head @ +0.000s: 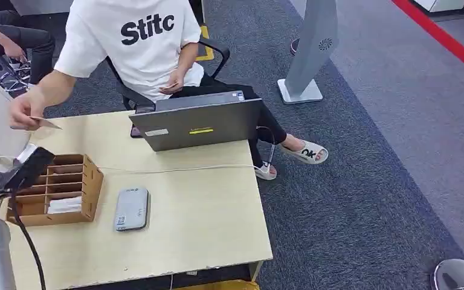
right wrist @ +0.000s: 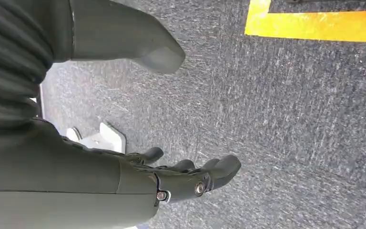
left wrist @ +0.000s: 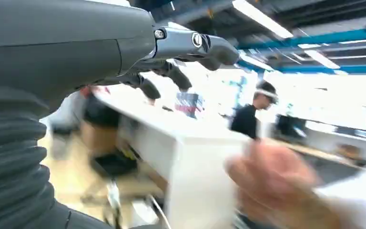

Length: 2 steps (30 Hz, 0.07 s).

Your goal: Pass the card to the sensor for recognition and then transmit it.

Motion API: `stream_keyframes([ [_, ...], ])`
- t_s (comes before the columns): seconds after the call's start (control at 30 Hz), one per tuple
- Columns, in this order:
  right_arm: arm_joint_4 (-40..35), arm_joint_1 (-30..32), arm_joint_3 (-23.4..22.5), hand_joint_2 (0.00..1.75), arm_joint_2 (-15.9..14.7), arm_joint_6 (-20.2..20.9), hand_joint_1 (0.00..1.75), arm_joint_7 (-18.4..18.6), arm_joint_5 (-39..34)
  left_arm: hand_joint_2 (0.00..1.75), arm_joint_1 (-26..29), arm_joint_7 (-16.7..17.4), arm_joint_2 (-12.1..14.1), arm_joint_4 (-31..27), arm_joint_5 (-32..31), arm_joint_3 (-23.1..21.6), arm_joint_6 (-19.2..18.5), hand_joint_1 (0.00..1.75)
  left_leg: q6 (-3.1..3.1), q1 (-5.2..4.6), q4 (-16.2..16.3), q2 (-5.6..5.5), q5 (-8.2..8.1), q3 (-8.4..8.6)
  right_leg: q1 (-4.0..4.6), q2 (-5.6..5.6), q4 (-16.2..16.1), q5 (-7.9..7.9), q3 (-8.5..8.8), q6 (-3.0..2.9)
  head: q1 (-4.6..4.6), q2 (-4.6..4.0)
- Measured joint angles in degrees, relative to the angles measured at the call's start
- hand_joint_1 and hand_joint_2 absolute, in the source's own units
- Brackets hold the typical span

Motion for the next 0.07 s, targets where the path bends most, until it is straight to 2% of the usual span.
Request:
stream_keyframes([
  [0.07,0.0,0.0,-0.1,1.75,0.0,-0.1,0.0,0.3,-0.6,1.75,4.9,-4.0,-1.6,-4.3,8.0,0.2,0.0,0.0,0.01,-0.01,0.0,0.11,-0.11,0.02,0.0,0.12,0.0,-0.03,-0.01,0.01,-0.02,0.0],
])
